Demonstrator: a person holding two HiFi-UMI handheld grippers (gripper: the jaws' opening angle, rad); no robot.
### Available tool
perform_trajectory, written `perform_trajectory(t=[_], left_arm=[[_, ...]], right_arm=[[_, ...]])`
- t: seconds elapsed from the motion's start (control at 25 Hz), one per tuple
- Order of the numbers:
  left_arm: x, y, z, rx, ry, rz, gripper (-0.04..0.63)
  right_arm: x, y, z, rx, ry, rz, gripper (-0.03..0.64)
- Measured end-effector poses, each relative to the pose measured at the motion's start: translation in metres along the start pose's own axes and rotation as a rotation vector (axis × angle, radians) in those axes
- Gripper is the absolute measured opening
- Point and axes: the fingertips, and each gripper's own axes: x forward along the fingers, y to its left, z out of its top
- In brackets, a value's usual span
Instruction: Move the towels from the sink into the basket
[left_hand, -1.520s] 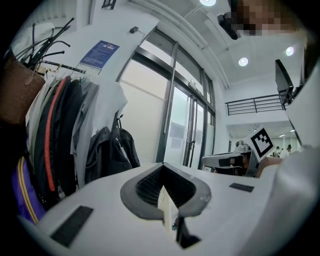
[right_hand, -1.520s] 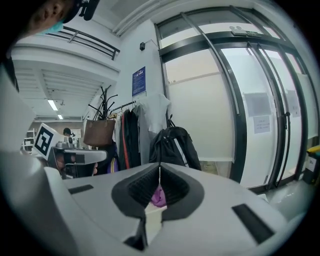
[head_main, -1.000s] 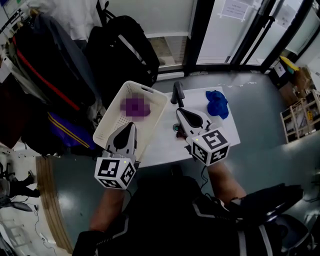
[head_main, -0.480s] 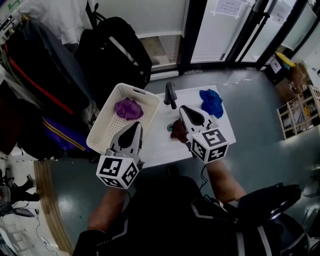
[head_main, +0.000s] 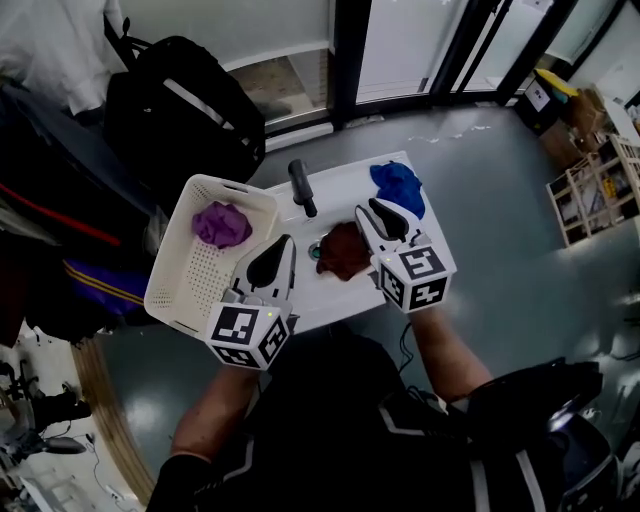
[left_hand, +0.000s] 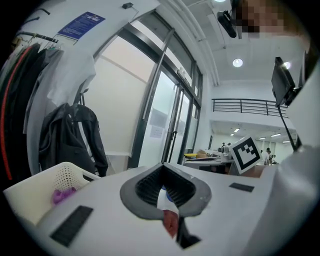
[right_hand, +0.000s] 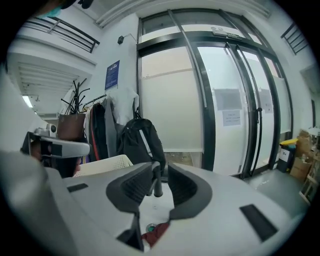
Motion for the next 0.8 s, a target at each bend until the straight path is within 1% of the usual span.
perform_trajectory(t=[0.24, 0.32, 0.52, 0.68, 0.8], left_arm=[[0.051, -0.021, -0.012, 0.0, 0.043, -0.03, 0.003], [0.067, -0.027, -0.018, 0.008, 0.061, -0.034, 0.003], [0.104, -0.035, -0.037, 0.009, 0.121, -0.032, 0.003], [0.129, -0.036, -0.053, 0.028, 0.157, -0.009, 0.003], [0.148, -0.035, -0.065, 0.045, 0.181, 0.005, 0.003]], right_arm=[[0.009, -0.057, -0.027, 0.026, 0.05, -0.039, 0.134], [0.014, -0.076, -0.036, 0.03, 0.07, -0.055, 0.156], [0.03, -0.115, -0.058, 0.043, 0.115, -0.069, 0.19], [0.047, -0.14, -0.079, 0.065, 0.166, -0.061, 0.222], [0.061, -0.159, -0.095, 0.054, 0.193, -0.074, 0.244]])
